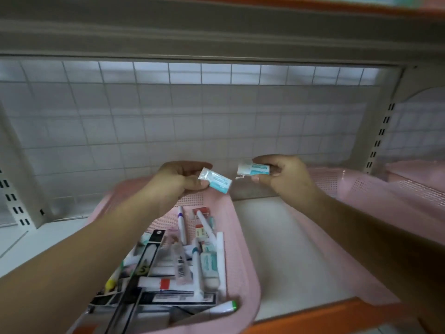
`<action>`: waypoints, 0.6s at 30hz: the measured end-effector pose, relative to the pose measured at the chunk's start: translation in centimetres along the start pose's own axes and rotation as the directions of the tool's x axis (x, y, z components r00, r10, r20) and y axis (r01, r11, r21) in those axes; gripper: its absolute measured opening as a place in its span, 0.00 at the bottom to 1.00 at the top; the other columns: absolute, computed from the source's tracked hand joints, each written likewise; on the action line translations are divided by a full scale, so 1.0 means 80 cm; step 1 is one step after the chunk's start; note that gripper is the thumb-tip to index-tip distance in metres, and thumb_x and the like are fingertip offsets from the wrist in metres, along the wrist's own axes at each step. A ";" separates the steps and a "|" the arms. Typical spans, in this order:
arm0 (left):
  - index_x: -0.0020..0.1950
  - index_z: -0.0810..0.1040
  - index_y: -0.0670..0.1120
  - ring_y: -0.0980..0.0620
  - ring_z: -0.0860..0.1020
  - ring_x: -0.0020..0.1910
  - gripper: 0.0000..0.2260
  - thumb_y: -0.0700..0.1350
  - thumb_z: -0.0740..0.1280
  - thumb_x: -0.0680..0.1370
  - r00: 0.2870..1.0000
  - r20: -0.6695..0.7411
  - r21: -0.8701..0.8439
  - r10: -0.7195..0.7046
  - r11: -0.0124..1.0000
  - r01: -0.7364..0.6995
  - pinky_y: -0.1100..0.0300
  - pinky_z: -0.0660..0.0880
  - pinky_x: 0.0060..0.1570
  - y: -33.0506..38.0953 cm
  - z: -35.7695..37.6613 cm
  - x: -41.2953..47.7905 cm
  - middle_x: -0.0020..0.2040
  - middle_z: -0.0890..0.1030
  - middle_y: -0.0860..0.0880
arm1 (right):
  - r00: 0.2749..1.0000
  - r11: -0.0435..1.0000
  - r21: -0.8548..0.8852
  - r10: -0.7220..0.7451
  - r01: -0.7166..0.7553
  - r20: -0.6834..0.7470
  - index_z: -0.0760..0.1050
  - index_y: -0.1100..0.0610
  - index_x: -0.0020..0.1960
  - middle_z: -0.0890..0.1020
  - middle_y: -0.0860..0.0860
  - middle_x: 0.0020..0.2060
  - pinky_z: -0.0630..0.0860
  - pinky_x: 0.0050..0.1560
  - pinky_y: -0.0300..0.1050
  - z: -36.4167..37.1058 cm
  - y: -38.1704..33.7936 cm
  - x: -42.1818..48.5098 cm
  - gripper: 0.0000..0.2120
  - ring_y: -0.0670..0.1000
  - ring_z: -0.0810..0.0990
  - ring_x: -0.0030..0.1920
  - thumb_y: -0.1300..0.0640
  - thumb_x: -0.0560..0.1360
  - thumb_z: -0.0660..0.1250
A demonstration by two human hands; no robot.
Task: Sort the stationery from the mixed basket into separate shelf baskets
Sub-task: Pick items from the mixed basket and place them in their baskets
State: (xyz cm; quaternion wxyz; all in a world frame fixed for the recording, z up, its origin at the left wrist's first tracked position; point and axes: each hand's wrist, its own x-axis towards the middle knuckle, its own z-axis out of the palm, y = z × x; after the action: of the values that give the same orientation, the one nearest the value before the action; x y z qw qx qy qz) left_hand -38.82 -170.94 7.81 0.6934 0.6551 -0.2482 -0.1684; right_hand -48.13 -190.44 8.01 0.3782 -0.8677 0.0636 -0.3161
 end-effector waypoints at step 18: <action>0.42 0.76 0.43 0.57 0.81 0.28 0.11 0.27 0.66 0.72 0.996 0.029 0.027 -0.089 0.996 0.088 0.66 0.79 0.33 -0.012 0.275 0.063 0.28 0.81 0.50 | 0.970 0.887 -0.447 -0.003 0.114 0.242 0.78 0.56 0.56 0.76 0.48 0.49 0.64 0.38 0.27 -0.238 0.176 0.002 0.13 0.44 0.71 0.46 0.59 0.71 0.72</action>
State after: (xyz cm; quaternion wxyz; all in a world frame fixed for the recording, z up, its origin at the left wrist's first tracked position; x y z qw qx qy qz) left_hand -47.06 -192.01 7.86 0.6728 0.6718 -0.2316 -0.2059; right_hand -57.55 -212.12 8.08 0.1583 -0.9650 0.0648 -0.1990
